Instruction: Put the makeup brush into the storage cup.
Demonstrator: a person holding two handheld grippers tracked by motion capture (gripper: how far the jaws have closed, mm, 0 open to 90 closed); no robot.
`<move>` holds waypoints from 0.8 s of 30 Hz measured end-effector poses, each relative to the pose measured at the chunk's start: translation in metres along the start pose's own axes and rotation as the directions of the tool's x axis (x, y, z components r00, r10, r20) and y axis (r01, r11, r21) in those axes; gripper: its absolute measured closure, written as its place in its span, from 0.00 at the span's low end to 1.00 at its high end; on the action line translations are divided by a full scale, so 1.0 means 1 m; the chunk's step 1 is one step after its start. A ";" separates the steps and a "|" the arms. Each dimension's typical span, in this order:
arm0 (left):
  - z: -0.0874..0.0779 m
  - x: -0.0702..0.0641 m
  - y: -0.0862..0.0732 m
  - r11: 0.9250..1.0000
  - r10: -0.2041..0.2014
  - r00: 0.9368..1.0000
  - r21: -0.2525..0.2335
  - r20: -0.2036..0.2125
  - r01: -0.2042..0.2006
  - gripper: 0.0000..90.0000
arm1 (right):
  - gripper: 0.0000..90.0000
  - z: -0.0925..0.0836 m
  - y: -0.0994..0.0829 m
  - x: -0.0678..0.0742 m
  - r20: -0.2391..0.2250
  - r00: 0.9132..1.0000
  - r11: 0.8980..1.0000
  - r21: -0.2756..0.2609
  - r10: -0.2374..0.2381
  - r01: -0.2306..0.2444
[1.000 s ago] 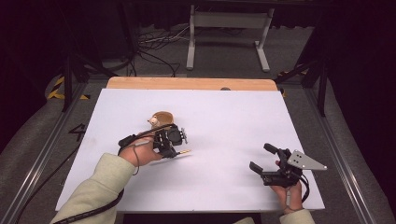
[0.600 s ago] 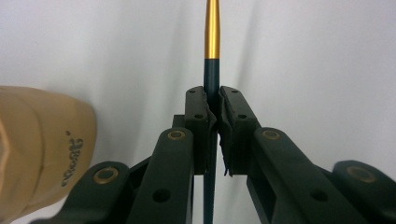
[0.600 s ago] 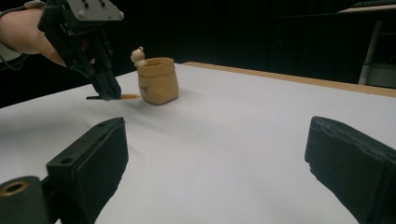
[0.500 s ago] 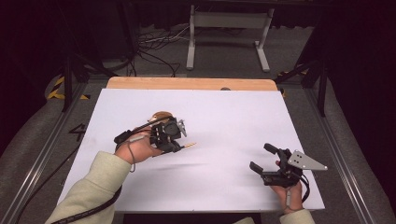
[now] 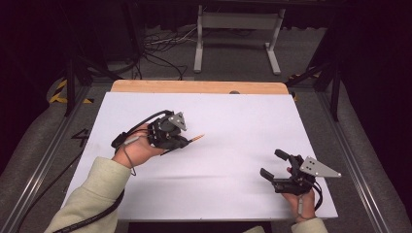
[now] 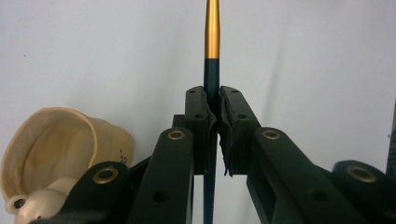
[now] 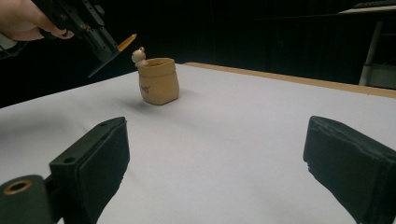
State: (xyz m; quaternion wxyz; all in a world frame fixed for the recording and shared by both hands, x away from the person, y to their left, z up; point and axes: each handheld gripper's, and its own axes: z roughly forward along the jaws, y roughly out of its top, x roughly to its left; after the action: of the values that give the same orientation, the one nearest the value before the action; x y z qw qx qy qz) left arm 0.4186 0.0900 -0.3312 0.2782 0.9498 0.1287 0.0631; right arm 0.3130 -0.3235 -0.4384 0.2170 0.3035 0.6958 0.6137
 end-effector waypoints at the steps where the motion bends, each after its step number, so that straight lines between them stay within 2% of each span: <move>1: -0.002 0.001 -0.001 1.000 0.000 1.000 -0.011 -0.004 0.000 0.92 | 0.08 0.000 0.000 0.000 -0.002 1.000 1.000 0.000 0.001 -0.001; 5: -0.006 0.004 -0.004 0.998 -0.017 1.000 -0.068 -0.010 0.016 0.92 | 0.08 0.000 0.000 0.000 -0.003 1.000 1.000 0.003 -0.002 0.002; 10: -0.013 0.003 -0.007 0.989 -0.026 0.999 -0.146 -0.029 0.022 0.92 | 0.08 0.000 0.000 0.000 -0.002 1.000 1.000 0.004 -0.007 0.007; 14: -0.019 0.005 -0.009 0.976 -0.049 0.998 -0.213 -0.031 0.042 0.92 | 0.08 0.000 0.000 0.001 -0.003 1.000 1.000 0.002 -0.008 0.008; 15: -0.019 0.005 -0.009 0.976 -0.049 0.998 -0.213 -0.031 0.042 0.92 | 0.08 0.000 0.000 0.000 -0.003 1.000 1.000 0.001 -0.008 0.008; 17: -0.022 0.006 -0.011 0.966 -0.066 0.997 -0.253 -0.033 0.056 0.92 | 0.08 0.000 0.000 0.000 -0.003 1.000 1.000 0.002 -0.007 0.007; 18: -0.022 0.006 -0.011 0.966 -0.066 0.997 -0.253 -0.033 0.056 0.92 | 0.08 0.000 0.000 0.000 -0.003 1.000 1.000 0.002 -0.007 0.007; 20: -0.023 0.005 -0.012 0.961 -0.067 0.997 -0.272 -0.045 0.052 0.92 | 0.08 0.001 -0.001 0.000 -0.006 1.000 1.000 0.007 -0.005 0.005; 22: -0.024 0.005 -0.013 0.954 -0.074 0.996 -0.293 -0.046 0.057 0.92 | 0.08 0.001 -0.001 0.000 -0.008 1.000 1.000 0.007 -0.007 0.008; 24: -0.025 0.005 -0.014 0.944 -0.088 0.995 -0.324 -0.048 0.068 0.92 | 0.08 0.001 -0.001 0.000 -0.009 1.000 1.000 0.005 -0.008 0.008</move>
State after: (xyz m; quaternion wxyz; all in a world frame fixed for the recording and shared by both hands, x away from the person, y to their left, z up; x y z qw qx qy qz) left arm 0.4158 0.1153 -0.3175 0.4276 0.8834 0.1626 0.1017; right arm 0.3131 -0.3227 -0.4390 0.2153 0.2986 0.6996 0.6124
